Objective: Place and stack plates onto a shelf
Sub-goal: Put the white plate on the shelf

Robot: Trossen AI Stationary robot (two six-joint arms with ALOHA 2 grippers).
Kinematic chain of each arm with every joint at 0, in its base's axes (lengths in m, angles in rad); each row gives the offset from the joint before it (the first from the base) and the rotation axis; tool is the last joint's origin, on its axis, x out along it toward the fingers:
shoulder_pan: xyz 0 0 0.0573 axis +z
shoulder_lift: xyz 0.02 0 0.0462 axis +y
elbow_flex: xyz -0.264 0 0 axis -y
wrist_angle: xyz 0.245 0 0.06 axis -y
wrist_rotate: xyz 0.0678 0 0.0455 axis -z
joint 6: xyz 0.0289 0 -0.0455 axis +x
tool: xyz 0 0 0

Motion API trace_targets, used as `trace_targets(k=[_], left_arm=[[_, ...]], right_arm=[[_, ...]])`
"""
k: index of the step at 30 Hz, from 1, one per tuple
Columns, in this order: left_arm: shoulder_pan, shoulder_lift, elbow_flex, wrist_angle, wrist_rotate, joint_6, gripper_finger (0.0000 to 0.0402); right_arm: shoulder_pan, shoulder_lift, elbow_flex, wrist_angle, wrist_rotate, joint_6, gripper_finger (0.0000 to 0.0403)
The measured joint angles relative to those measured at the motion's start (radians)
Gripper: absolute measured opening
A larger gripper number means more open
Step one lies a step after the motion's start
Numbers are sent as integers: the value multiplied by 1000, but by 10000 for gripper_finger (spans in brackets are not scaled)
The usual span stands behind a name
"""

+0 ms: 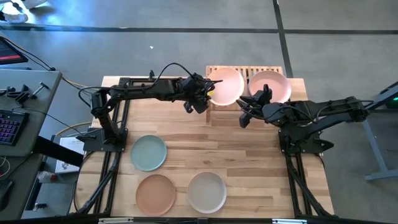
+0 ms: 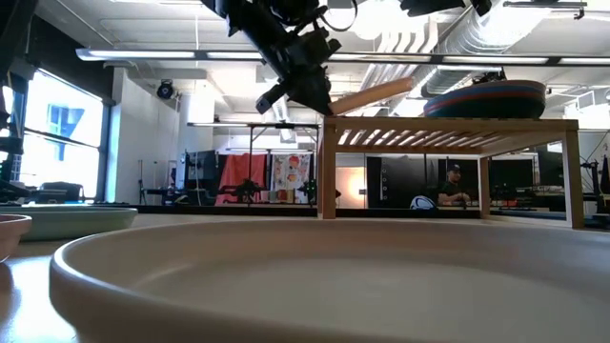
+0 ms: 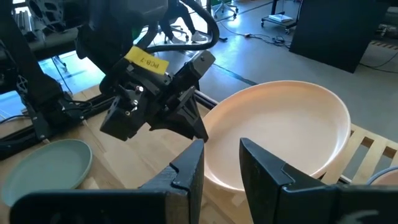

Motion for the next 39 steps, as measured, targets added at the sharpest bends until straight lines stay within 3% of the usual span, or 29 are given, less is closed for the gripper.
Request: trace_targets(k=[14,17,25,33,39], left_arm=[[-12,15,1,-19,-30,-51,7],[-20,15,1,-23,-48,-56,7],[-84,11,1,-24,-219,-53,7],[-151,11,1,-24,-450,-28,7],[-179,11,1,-24,-583,-26,7]], right_arm=[[-4,0,0,8,-5,35,85],[-36,0,0,53,4,-34,85],[-199,23,130,108,-41,-155,85],[-350,128,333,-92,-234,-179,85],[-421,233,451,-221,-255,-236,88]])
